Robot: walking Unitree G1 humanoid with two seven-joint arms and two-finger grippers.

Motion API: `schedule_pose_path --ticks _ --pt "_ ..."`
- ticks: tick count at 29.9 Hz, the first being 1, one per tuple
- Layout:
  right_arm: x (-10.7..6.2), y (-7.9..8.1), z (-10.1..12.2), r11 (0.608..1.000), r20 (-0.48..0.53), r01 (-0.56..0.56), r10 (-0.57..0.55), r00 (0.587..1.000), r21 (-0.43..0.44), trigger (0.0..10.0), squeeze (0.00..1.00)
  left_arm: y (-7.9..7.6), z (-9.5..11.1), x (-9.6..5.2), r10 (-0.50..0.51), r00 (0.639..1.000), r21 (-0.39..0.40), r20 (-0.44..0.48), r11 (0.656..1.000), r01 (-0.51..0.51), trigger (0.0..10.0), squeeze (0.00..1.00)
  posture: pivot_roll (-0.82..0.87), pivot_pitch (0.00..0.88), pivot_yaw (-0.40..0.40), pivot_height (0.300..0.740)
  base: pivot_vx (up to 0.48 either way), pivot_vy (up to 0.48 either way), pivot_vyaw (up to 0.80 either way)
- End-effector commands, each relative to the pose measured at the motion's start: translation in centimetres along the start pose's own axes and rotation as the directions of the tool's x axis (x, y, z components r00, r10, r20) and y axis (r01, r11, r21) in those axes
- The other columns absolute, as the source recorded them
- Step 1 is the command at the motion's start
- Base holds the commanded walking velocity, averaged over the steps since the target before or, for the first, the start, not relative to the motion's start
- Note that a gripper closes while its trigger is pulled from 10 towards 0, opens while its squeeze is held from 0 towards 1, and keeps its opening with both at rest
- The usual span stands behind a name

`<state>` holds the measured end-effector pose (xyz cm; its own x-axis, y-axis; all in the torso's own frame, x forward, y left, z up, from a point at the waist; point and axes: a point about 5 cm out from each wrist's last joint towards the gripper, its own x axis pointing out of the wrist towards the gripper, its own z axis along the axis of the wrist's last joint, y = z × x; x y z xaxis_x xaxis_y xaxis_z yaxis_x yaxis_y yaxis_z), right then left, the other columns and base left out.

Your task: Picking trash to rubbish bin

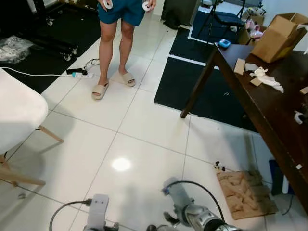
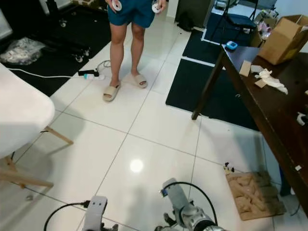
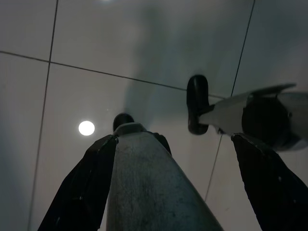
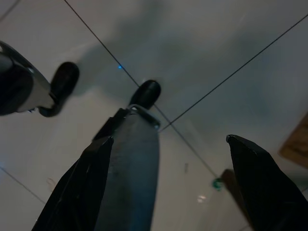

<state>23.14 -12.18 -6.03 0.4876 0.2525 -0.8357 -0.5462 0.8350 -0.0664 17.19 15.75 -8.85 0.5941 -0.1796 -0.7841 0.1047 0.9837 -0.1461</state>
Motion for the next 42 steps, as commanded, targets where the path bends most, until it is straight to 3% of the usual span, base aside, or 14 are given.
schedule_pose_path --ticks 1,3,9,26,33,42 --pt "-0.1 -0.2 -0.6 1.0 -0.029 -0.005 0.004 1.0 -0.029 10.0 0.0 -0.2 -1.4 -0.3 0.004 0.999 -0.032 -0.041 0.999 -0.006 10.0 0.0 0.21 0.115 -0.175 0.74 0.0 0.0 0.0" --pt "-0.2 -0.5 -0.6 0.996 -0.038 -0.015 0.012 0.999 -0.086 10.0 0.0 -0.3 -1.5 -0.3 0.013 0.999 -0.047 -0.038 0.999 -0.015 10.0 0.0 0.24 0.101 -0.235 0.74 0.0 0.0 0.0" --pt "-0.4 -1.2 -0.6 0.989 -0.054 -0.017 0.01 0.998 -0.145 10.0 0.0 -1.0 -1.4 -0.1 0.016 0.999 -0.067 -0.03 0.998 -0.018 10.0 0.0 0.26 0.093 -0.297 0.74 0.0 0.0 0.0" --pt "-1.0 -2.9 -1.8 0.972 -0.109 -0.034 0.009 0.994 -0.231 10.0 0.0 -2.4 -1.2 0.3 0.019 1.0 -0.147 -0.019 0.989 -0.022 10.0 0.0 0.24 0.083 -0.383 0.74 0.0 0.0 0.0" --pt "-1.0 -3.0 -1.9 0.975 -0.114 -0.036 0.011 0.993 -0.22 10.0 0.0 -2.4 -1.1 0.3 0.019 1.0 -0.15 -0.016 0.988 -0.021 10.0 0.0 0.24 0.08 -0.381 0.74 0.0 0.0 0.0" --pt "-0.6 -1.6 -1.9 0.992 -0.087 -0.021 0.011 0.996 -0.123 10.0 0.0 -1.0 -1.1 0.1 0.03 0.999 -0.049 -0.032 0.998 -0.032 10.0 0.0 0.24 0.051 -0.257 0.74 0.0 0.0 0.0"
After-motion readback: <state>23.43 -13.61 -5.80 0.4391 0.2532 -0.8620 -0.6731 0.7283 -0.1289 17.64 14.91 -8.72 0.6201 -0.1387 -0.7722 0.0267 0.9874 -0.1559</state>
